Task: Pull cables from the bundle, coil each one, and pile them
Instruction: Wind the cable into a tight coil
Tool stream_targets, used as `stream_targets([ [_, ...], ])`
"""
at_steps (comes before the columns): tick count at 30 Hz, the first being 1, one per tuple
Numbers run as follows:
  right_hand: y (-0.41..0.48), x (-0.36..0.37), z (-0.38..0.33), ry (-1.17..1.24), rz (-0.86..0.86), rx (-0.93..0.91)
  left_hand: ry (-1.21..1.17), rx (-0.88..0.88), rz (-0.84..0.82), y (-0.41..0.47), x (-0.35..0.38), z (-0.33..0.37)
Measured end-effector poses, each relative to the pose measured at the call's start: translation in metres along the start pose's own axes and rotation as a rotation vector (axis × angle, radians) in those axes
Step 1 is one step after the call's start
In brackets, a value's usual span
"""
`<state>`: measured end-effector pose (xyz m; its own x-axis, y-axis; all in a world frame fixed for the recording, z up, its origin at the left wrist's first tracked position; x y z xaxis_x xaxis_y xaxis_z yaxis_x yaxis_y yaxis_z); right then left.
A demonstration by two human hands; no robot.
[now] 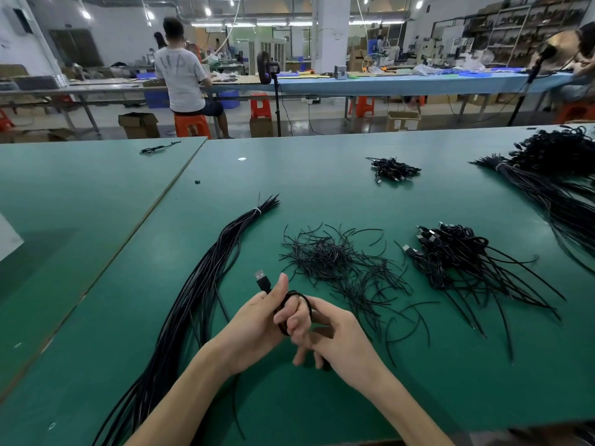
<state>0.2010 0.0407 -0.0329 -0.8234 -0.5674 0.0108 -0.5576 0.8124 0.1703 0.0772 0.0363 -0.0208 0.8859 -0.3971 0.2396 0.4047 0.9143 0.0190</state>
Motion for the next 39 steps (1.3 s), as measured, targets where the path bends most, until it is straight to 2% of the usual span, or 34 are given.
stream_targets([
  [7,0.0,-0.003,0.004,-0.078,0.089,0.024,0.144,0.01,0.083,0.0,-0.007,-0.001],
  [14,-0.002,-0.005,0.004,-0.077,0.149,0.014,0.128,0.025,0.092,0.0,-0.01,-0.001],
  [20,-0.001,-0.007,0.006,0.042,0.194,-0.006,0.203,0.033,0.173,0.0,-0.017,-0.003],
  [28,0.0,-0.008,0.009,-0.135,0.212,-0.025,0.307,0.085,0.25,0.0,-0.014,-0.001],
  [32,0.0,-0.008,0.01,-0.131,0.217,-0.018,0.452,0.099,0.347,-0.001,-0.019,0.001],
  [39,0.0,-0.007,0.012,-0.141,0.218,-0.005,0.398,0.065,0.297,-0.003,-0.019,-0.002],
])
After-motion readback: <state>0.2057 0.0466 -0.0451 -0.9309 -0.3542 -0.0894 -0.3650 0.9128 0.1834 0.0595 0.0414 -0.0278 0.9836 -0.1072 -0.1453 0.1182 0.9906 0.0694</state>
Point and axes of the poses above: each hand's wrist, its own y-axis towards the middle knuckle, its own x-axis out of the palm, z = x × y, the point moved 6 cm from there along y, towards the middle knuckle, and after that the axes turned 9 degrees about y, right-handed, at the moved point
